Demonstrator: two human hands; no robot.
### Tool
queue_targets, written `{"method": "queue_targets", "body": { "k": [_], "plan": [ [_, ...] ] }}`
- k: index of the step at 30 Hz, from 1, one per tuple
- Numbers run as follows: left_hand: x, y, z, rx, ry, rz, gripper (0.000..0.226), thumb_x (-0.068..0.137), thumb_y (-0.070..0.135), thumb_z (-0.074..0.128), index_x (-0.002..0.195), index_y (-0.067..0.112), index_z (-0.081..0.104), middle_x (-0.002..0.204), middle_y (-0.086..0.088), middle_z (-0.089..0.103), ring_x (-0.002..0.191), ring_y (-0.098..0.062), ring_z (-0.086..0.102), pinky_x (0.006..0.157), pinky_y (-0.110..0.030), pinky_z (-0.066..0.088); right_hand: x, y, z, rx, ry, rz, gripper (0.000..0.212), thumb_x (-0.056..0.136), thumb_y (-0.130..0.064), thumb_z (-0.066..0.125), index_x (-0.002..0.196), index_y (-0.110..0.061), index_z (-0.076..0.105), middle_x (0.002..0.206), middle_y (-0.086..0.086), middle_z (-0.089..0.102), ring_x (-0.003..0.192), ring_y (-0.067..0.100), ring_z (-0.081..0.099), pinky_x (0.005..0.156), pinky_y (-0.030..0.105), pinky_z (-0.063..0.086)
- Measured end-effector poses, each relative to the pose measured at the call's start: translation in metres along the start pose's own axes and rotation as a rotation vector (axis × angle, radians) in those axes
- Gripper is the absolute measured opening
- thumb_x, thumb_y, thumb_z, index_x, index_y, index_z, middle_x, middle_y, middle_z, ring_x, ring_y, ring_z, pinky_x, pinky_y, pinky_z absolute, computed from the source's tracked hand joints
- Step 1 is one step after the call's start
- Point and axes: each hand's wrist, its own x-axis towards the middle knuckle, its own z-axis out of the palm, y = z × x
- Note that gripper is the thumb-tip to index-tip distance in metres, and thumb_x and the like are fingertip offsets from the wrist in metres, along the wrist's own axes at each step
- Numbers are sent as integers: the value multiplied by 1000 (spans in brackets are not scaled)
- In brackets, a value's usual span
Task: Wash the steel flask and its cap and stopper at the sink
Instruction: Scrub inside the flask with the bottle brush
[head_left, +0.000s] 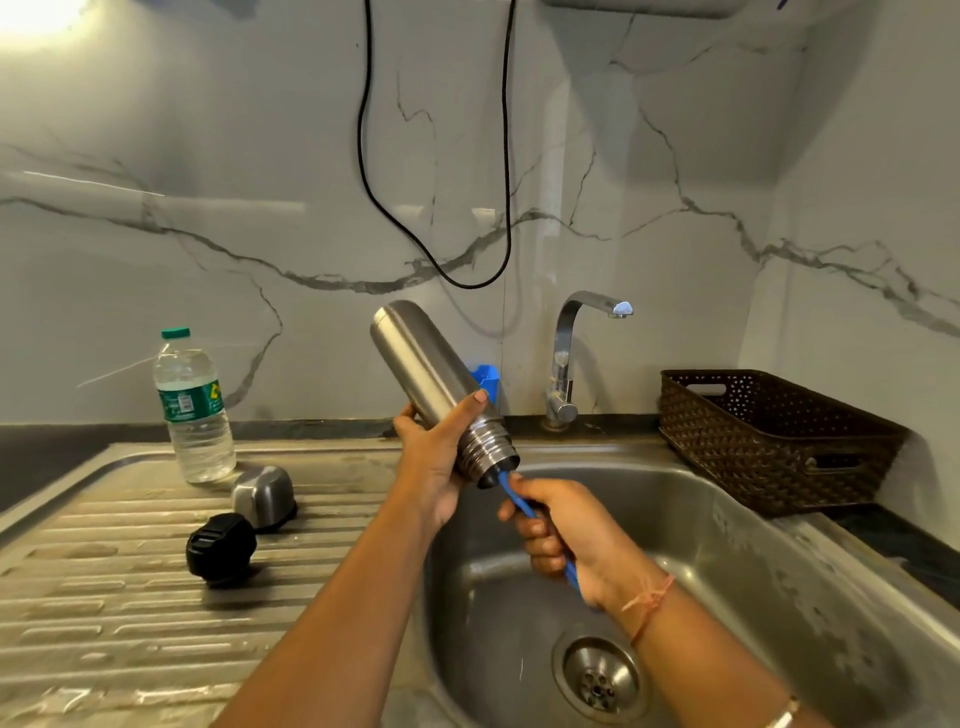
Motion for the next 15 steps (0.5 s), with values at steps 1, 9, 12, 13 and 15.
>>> {"method": "queue_targets", "body": {
  "k": [1, 9, 12, 13, 15],
  "plan": [
    [1, 2, 0, 13, 5, 17, 87, 68, 15, 80, 134, 24, 25, 120, -14, 55, 99, -31, 65, 81, -51, 55, -2, 0, 0, -225, 50, -117, 33, 97, -34, 48, 77, -9, 60, 51, -2, 42, 38, 8, 36, 39, 21, 28],
    [-1, 8, -1, -10, 62, 42, 75, 75, 12, 76, 129, 23, 25, 115, -12, 55, 90, -28, 66, 74, -47, 57, 0, 4, 12, -801, 188, -386, 20, 98, -25, 45, 96, -12, 59, 69, 1, 57, 59, 14, 56, 51, 27, 40],
    [0, 13, -3, -17, 33, 51, 76, 75, 13, 76, 131, 23, 26, 109, -11, 58, 83, -24, 66, 68, -43, 58, -3, 2, 8, -94, -76, -131, 25, 98, -18, 48, 78, -8, 59, 45, -5, 32, 32, 4, 26, 33, 17, 18],
    [0, 13, -2, 0, 33, 62, 78, 74, 13, 76, 132, 23, 25, 109, -10, 57, 85, -24, 66, 72, -45, 57, -4, 1, 7, -202, -37, -169, 24, 98, -20, 48, 82, -8, 61, 48, -3, 36, 34, 7, 30, 35, 19, 21],
    [0, 12, 1, 44, 58, 76, 81, 73, 14, 78, 132, 23, 24, 113, -10, 55, 91, -25, 64, 79, -49, 56, -6, 3, 4, -878, 221, -390, 22, 99, -27, 44, 102, -12, 60, 73, 3, 54, 61, 18, 55, 52, 27, 36]
  ]
}}
